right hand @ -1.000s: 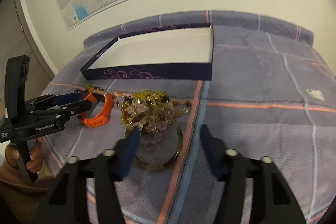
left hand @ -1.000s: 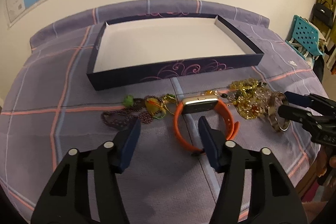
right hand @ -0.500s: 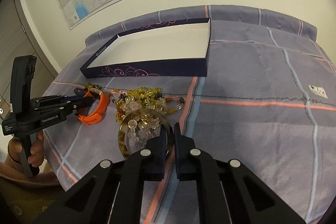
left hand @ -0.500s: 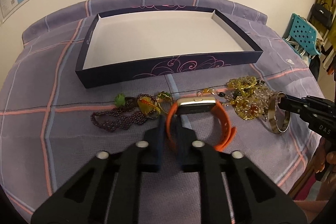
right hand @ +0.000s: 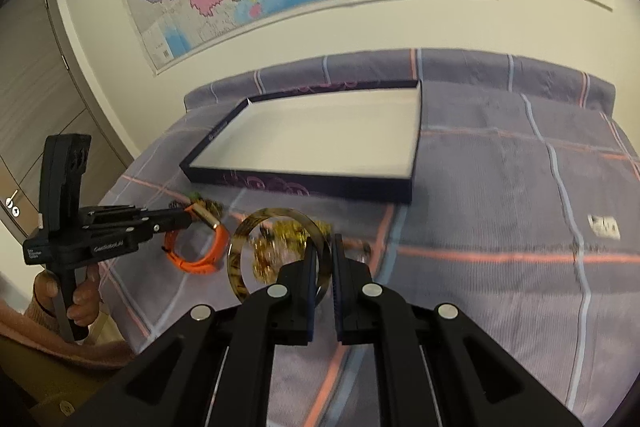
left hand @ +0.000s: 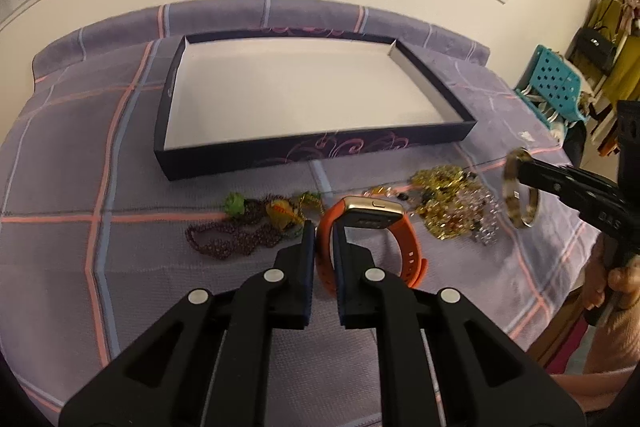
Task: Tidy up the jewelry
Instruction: 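Release the watch into the box with the left gripper while the right releases the bangle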
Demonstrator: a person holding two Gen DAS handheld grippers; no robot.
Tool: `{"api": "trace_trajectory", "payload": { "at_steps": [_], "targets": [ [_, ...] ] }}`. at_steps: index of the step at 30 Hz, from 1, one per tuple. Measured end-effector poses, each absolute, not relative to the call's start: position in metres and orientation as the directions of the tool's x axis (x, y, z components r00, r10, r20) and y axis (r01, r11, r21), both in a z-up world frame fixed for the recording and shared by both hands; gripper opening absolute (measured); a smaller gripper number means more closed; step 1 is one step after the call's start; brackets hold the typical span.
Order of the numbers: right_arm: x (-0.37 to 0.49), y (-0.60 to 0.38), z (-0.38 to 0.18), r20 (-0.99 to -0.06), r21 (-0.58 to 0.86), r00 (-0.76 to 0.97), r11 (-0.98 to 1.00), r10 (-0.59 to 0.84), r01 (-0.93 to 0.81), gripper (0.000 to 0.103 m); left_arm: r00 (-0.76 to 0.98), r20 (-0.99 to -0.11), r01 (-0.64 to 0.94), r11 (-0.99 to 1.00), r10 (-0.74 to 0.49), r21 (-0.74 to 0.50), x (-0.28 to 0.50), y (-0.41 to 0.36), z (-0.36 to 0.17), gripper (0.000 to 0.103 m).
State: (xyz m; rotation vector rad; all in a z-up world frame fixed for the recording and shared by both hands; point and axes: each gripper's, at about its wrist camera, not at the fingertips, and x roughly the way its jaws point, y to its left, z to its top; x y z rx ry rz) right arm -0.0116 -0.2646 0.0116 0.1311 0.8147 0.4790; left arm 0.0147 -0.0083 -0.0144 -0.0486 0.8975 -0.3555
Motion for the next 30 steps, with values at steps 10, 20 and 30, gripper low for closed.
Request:
{"api": "trace_trajectory", "payload": {
  "at_steps": [10,20,30],
  "targets": [
    [0.03,-0.249,0.024,-0.64,0.271,0.6,0.871,0.48,-0.409,0.006,0.624,-0.689,0.299,0.927,-0.369,-0.226,0.035,0.006,0.031,0.009],
    [0.109,-0.237,0.026,-0.683,0.21,0.597,0.896,0.421,-0.391,0.006,0.646,-0.688,0.215,0.944,-0.33,-0.251,0.12,0.018,0.034,0.011],
    [0.194,-0.222,0.003,-0.749,0.192,0.558,0.923,0.357,-0.332,0.006,0.608,-0.721,0.18,0.942,-0.332,-0.282,0.199,0.021,0.012,0.003]
  ]
}}
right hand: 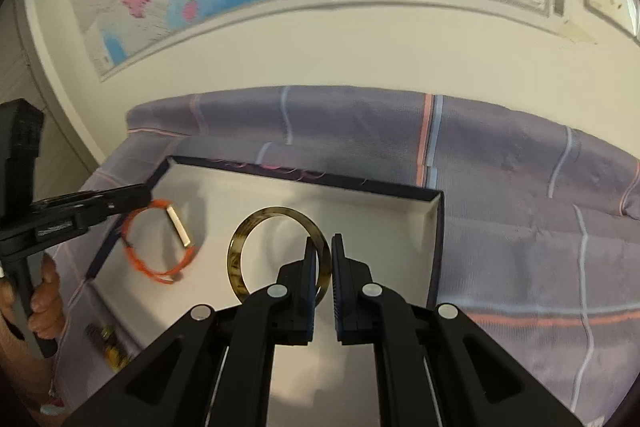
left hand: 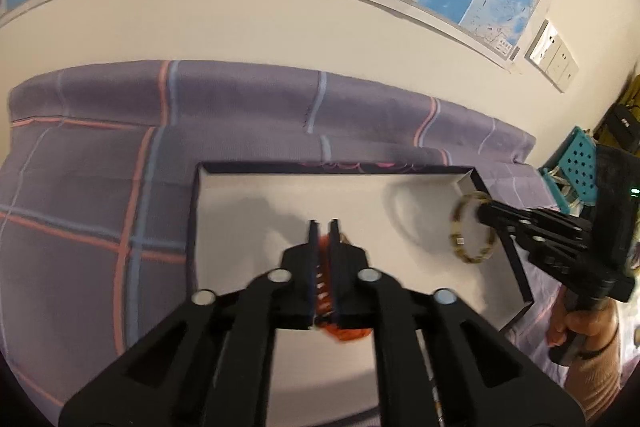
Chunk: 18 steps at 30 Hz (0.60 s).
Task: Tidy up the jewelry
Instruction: 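Release the watch into the box with the left gripper while the right releases the bangle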
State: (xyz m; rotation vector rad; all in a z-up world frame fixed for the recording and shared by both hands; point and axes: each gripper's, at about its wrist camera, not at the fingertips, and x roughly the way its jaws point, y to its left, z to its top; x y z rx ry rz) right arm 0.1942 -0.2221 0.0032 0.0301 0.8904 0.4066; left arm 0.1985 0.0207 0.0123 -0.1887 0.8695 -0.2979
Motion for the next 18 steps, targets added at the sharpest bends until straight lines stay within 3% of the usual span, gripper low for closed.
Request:
{"api": "trace_trajectory", "payload": {
  "at_steps": [5,7,13,18],
  "targets": [
    [0.217,-0.217,-0.01,-0.787,0.18,0.523,0.933,0.327,-0.311,0.006,0.577,-0.762,0.165,0.955,-0.295,-0.245,0.215,0.021,0.001,0.003],
    [0.22,-0.217,-0.013,-0.794,0.182,0.513,0.933,0.325,-0.31,0.007,0.567,-0.773,0.182,0.959,-0.284,-0.219,0.214,0.023,-0.002,0.018],
    [0.225,-0.215,-0.014,-0.803,0.179,0.5,0.932,0.324,-0.315,0.007,0.546,-0.809,0.252,0.964,-0.215,-0.086,0.204,0.028,-0.014,0.038],
    [0.233,-0.215,-0.018,-0.816,0.18,0.487,0.938,0.311,-0.298,0.007,0.5,-0.85,0.306,0.952,-0.165,-0.004,0.208,0.016,-0.026,0.037]
  ]
}}
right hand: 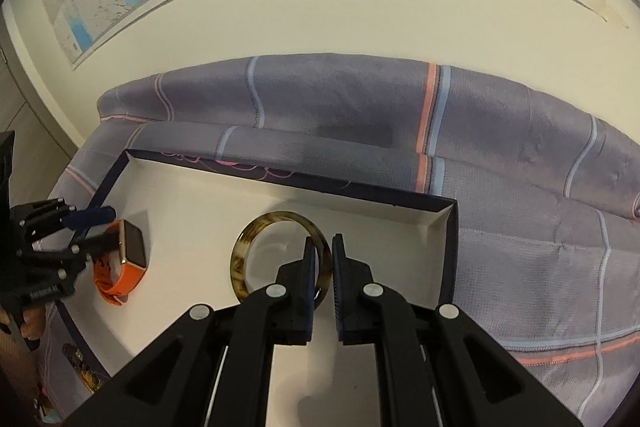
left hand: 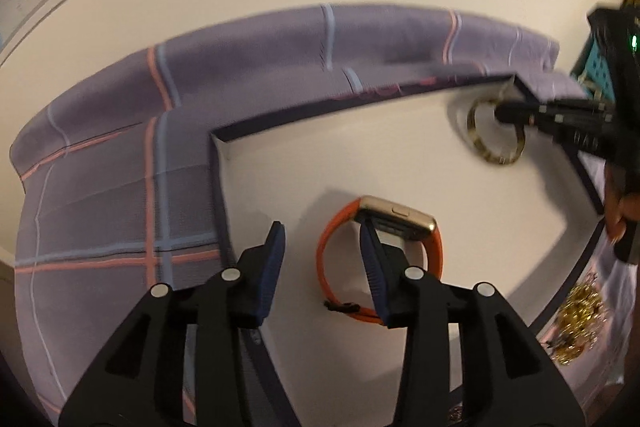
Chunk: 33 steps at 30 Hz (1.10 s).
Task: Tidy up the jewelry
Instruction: 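Release the watch into the box with the left gripper while the right releases the bangle, then withdraw both open grippers from the box back to the jewelry pile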
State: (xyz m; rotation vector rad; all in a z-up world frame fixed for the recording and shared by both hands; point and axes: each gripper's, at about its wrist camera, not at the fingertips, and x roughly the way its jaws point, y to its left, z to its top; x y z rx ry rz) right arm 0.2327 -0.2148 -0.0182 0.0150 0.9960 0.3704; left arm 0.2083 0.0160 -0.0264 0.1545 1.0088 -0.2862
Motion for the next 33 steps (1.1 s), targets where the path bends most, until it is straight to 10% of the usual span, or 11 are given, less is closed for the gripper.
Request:
{"api": "trace_trajectory", "payload": {
  "at_steps": [7,17,33],
  "targets": [
    [0.237,-0.216,-0.021,-0.834,0.179,0.472,0.948,0.288,-0.261,0.007,0.52,-0.844,0.244,0.97,-0.132,-0.002,0.219,0.015,-0.025,0.006],
    [0.232,-0.227,-0.016,-0.813,0.212,0.5,0.952,0.297,-0.22,0.024,0.511,-0.837,0.043,0.979,-0.193,-0.199,0.247,0.029,-0.026,0.007],
    [0.144,-0.267,0.01,-0.733,0.283,0.559,0.921,0.389,-0.269,0.052,0.669,-0.708,0.241,0.967,-0.226,-0.08,0.148,0.028,0.015,0.051]
  ]
}}
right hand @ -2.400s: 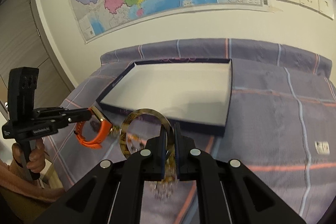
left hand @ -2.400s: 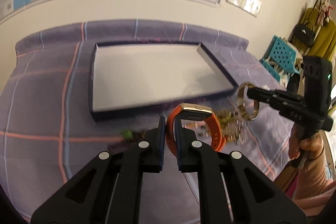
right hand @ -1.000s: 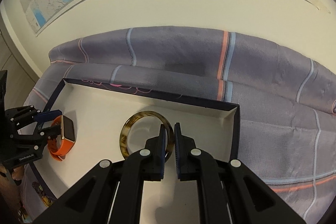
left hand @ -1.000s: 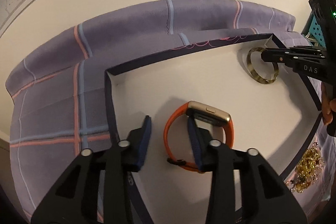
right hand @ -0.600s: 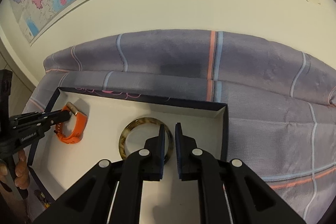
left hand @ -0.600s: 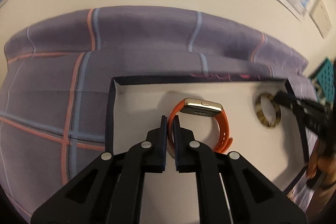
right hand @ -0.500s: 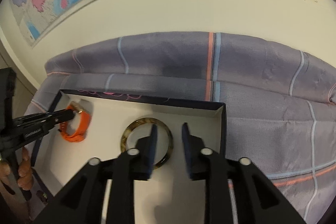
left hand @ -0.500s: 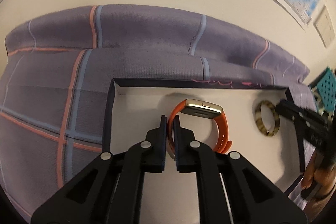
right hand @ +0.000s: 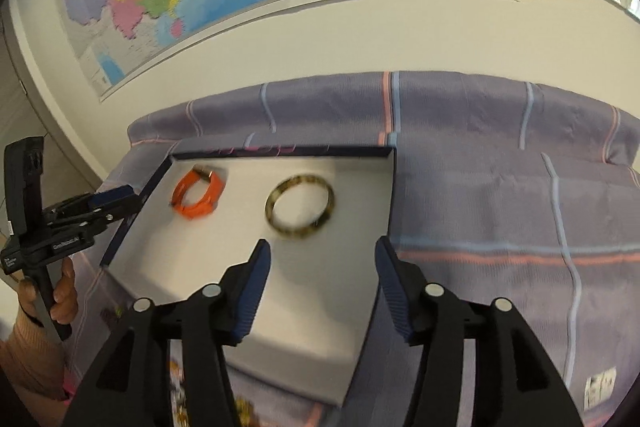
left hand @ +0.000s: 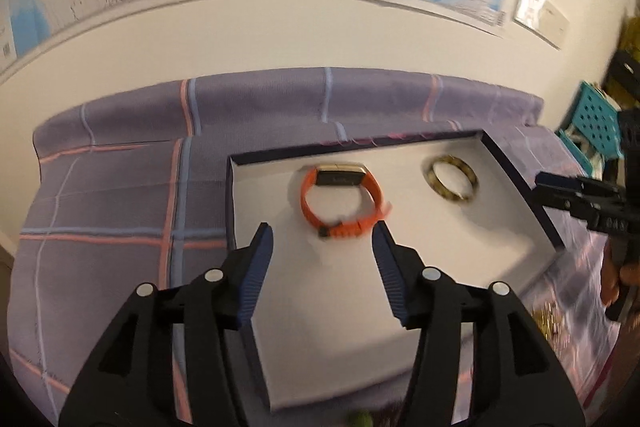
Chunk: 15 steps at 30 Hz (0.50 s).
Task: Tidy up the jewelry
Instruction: 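Withdraw both open grippers from the box back to the jewelry pile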
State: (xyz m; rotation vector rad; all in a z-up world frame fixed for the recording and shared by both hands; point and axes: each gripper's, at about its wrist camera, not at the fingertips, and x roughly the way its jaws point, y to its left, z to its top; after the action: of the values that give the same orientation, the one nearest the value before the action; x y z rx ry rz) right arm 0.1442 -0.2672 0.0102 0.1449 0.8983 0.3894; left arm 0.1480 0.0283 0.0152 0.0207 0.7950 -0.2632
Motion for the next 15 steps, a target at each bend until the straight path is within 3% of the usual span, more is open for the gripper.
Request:
{"api": "trace_trajectory", "payload": {
  "at_steps": [6,12,15],
  "targets": [
    [0.095,-0.27,0.015,-0.696,0.315,0.557,0.889,0.454,-0.332,0.052,0.69,-0.674,0.261,0.959,-0.263,-0.108,0.096,0.037,0.014,0.065],
    [0.034,-0.248,0.015,-0.7,0.261,0.526,0.859,0.483,-0.442,0.052,0.683,-0.674,0.245,0.957,-0.282,-0.152,0.064,0.041,0.0,0.068],
    [0.011,-0.231,0.012,-0.718,0.189,0.521,0.85,0.461,-0.491,0.04,0.677,-0.684,0.237,0.96,-0.272,-0.148,0.053,0.042,-0.007,0.068]
  ]
}}
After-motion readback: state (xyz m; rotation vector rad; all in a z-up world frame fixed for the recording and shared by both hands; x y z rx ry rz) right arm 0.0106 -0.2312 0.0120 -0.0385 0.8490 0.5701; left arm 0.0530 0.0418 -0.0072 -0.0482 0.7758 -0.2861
